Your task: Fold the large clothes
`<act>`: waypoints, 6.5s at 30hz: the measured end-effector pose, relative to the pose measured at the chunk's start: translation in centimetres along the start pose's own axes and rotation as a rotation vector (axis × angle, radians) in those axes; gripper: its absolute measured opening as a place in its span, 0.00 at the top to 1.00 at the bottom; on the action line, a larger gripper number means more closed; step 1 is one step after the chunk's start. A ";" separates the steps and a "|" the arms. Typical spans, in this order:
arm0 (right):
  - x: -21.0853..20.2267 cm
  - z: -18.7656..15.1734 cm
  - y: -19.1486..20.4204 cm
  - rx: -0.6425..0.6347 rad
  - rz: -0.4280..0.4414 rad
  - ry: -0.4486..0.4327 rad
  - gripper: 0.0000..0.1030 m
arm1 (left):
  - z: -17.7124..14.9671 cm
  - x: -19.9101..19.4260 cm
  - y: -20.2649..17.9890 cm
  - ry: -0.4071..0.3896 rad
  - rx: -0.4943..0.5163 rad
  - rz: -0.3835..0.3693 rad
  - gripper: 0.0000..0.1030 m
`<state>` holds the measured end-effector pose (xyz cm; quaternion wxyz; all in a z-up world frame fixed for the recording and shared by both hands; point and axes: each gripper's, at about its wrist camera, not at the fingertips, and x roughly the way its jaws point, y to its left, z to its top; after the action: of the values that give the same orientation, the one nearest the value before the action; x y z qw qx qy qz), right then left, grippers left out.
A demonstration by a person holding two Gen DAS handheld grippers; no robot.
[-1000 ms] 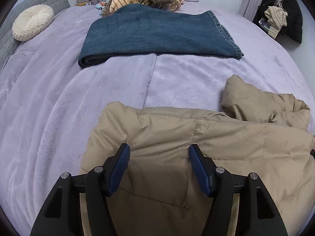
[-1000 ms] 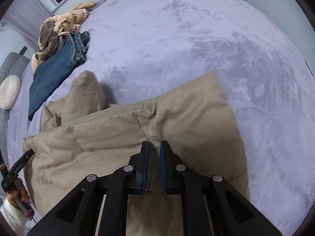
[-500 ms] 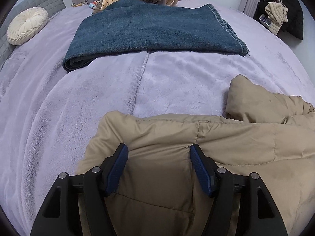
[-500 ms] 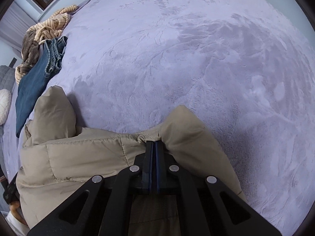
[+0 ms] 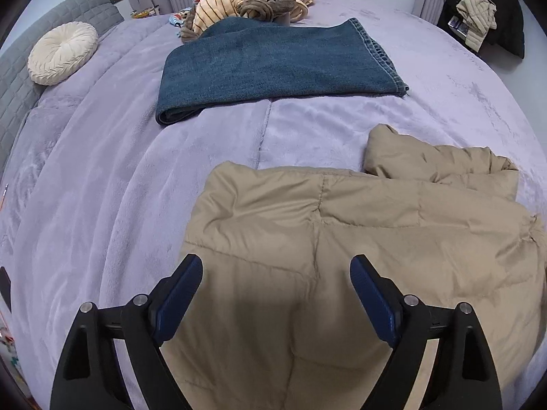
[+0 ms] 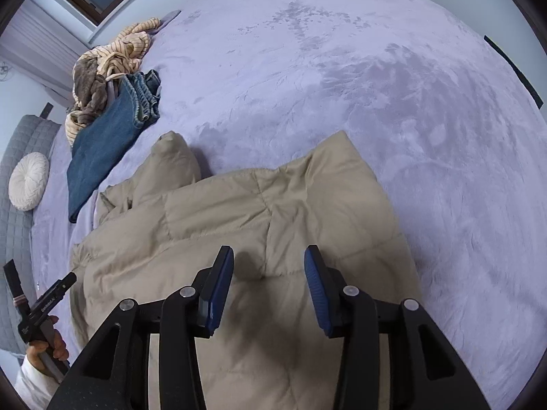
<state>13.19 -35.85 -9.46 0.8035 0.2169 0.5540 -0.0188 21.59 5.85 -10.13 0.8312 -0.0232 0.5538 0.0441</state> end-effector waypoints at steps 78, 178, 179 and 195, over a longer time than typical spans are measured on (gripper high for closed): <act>5.4 -13.2 -4.1 0.499 0.547 0.017 0.00 | -16.3 5.1 8.3 0.097 -0.628 -0.585 0.00; -6.9 -30.4 11.5 0.060 0.142 0.179 0.00 | -28.3 -12.3 16.2 0.175 -0.062 -0.186 0.00; -6.7 -30.5 11.9 0.060 0.139 0.191 0.00 | -28.2 -11.9 16.3 0.175 -0.053 -0.188 0.00; -4.4 -28.9 14.4 0.007 0.134 0.264 0.00 | -27.6 -8.4 15.9 0.230 -0.092 -0.213 0.00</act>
<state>-10.12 -13.04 -9.19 0.7222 0.2570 0.6393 0.0615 -8.51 18.85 -12.89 0.7604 -0.1246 0.6370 -0.0220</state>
